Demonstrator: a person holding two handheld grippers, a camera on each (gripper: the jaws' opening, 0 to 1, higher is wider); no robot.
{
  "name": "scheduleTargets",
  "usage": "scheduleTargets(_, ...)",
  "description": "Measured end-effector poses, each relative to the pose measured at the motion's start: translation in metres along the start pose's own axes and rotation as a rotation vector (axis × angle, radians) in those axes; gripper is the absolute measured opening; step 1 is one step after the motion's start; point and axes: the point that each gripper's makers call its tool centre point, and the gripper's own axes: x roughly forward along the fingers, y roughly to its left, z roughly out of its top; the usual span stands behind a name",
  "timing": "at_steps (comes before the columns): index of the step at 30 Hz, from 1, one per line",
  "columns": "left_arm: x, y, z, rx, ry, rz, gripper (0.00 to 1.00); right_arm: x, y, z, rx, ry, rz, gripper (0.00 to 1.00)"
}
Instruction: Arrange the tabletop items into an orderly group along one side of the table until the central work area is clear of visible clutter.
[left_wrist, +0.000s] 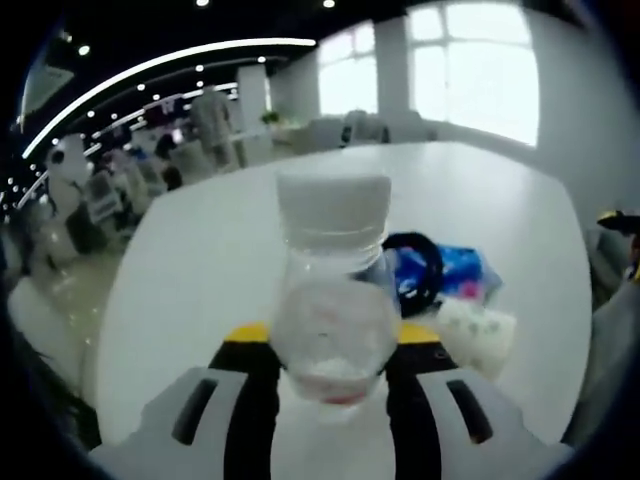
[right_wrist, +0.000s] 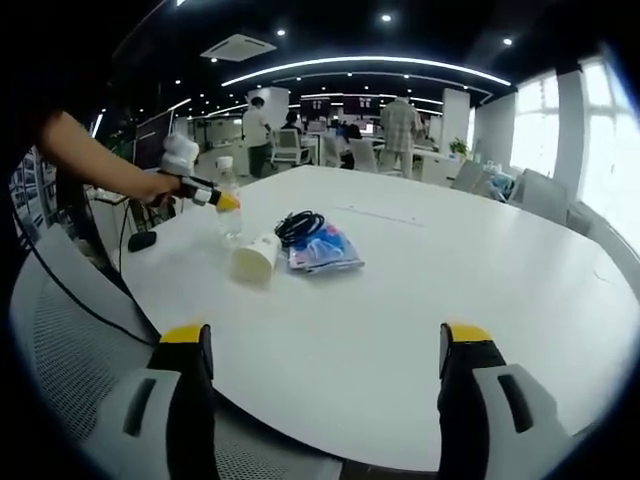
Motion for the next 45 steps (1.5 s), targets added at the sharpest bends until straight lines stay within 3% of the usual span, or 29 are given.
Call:
scheduleTargets(7, 0.009, 0.012, -0.001, -0.03, 0.015, 0.051, 0.38, 0.0, -0.002, -0.001, 0.003, 0.005, -0.01, 0.93)
scheduleTargets(12, 0.014, 0.026, 0.005, -0.122, -0.009, 0.121, 0.38, 0.0, -0.002, -0.002, 0.003, 0.007, -0.011, 0.93)
scheduleTargets(22, 0.023, 0.038, 0.002, -0.129, 0.007, 0.232, 0.39, 0.001, -0.004, -0.003, 0.004, 0.015, -0.018, 0.92)
scheduleTargets(25, 0.024, 0.042, 0.003, -0.147, -0.001, 0.27, 0.39, 0.001, -0.005, -0.004, 0.005, 0.017, -0.022, 0.92)
scheduleTargets(29, 0.024, 0.054, 0.003, -0.236, -0.035, 0.371, 0.39, 0.001, -0.006, -0.004, 0.008, 0.017, -0.026, 0.92)
scheduleTargets(40, 0.022, 0.061, 0.008, -0.249, -0.074, 0.51, 0.39, 0.001, -0.008, -0.005, 0.014, 0.019, -0.035, 0.91)
scheduleTargets(45, 0.021, 0.065, 0.004, -0.3, -0.074, 0.561, 0.4, 0.0, -0.009, -0.006, 0.016, 0.022, -0.037, 0.9)
